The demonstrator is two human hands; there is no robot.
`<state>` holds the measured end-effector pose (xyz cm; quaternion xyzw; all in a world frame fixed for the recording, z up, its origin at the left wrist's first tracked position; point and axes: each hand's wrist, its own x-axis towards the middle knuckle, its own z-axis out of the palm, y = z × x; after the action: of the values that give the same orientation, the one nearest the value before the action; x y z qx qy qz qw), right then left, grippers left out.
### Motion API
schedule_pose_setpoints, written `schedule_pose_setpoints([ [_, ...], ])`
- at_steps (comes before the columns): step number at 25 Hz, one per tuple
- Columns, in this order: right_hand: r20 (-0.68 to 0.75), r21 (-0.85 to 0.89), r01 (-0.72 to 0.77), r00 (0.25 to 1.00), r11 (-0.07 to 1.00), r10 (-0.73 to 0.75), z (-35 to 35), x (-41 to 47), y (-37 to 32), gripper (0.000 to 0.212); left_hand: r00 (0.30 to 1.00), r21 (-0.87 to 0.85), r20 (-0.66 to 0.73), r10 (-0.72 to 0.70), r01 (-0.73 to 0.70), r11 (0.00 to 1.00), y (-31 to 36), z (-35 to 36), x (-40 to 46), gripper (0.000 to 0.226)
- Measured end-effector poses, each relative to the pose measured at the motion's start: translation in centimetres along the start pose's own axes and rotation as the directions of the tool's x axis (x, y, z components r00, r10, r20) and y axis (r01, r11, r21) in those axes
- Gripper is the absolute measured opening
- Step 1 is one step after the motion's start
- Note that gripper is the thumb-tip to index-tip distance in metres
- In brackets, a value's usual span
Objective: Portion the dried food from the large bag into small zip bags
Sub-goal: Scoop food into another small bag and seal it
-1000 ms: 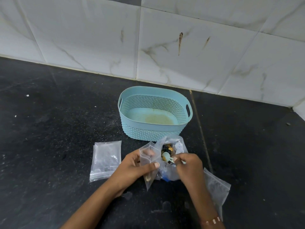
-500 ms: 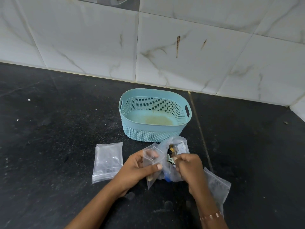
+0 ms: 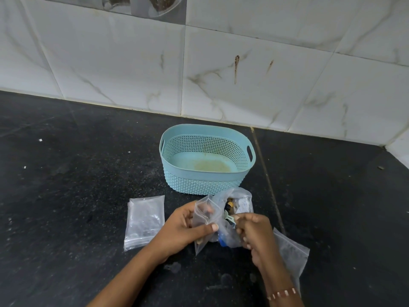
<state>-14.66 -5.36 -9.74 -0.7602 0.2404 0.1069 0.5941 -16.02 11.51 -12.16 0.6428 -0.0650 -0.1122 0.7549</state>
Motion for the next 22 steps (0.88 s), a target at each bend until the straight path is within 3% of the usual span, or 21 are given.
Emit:
schedule_pose_setpoints([
  [12,0.032,0.124,-0.008,0.999,0.992,0.004,-1.0,-0.3,-0.1,0.017,1.0,0.103,0.01,0.017,-0.018,0.994,-0.5,-0.6,0.0,0.037],
  [22,-0.007,0.174,0.142,0.99,0.974,-0.143,-2.1,-2.1,-1.9,0.021,0.993,0.234,-0.043,0.106,-0.094,0.968,-0.8,-0.9,0.4,0.036],
])
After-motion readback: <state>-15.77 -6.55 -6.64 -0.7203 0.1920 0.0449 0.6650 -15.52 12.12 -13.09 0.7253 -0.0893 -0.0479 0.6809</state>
